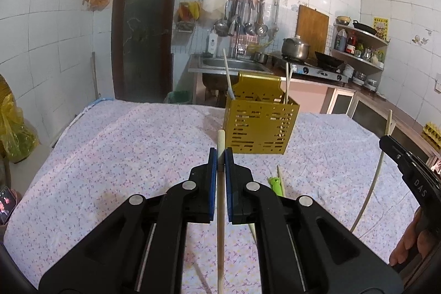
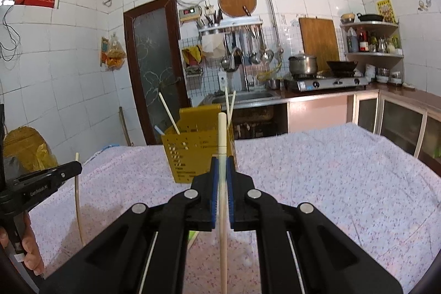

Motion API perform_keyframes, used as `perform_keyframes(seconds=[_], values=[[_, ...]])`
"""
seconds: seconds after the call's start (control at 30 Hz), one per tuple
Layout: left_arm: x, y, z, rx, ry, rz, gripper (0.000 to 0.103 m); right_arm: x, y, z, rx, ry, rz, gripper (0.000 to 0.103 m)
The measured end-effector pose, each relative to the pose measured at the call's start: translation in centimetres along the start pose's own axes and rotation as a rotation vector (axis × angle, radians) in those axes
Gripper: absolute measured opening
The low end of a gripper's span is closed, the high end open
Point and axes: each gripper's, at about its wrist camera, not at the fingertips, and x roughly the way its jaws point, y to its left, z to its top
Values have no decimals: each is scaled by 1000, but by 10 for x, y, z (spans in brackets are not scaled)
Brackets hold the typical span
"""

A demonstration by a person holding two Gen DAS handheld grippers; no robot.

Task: Organize utensils
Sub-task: 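Lift both held chopsticks and carry them over the yellow holder, then open both grippers to drop the chopsticks into the holder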

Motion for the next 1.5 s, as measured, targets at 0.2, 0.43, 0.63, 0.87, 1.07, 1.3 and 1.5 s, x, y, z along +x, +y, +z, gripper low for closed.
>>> perform_keyframes(seconds=[0.2,0.43,0.63,0.87,1.07,1.3,1.5], values=[[-5,-2,16,1,-37,-19,4,1,6,19,-15,-39,12,6],[2,-8,38,11,-68,-29,4,14,9,33,-24,-62,14,6],[11,-15,62,30,-105,-34,4,28,11,51,-26,-88,17,6],[38,-18,113,15,-148,-44,4,61,12,91,-41,-141,12,6],[66,-34,166,24,-227,-58,4,95,1,146,0,-251,23,6],[104,-53,207,-4,-365,-87,4,148,-1,169,32,-306,35,6],[164,-60,199,16,-400,-49,4,195,4,148,-6,-271,53,6]])
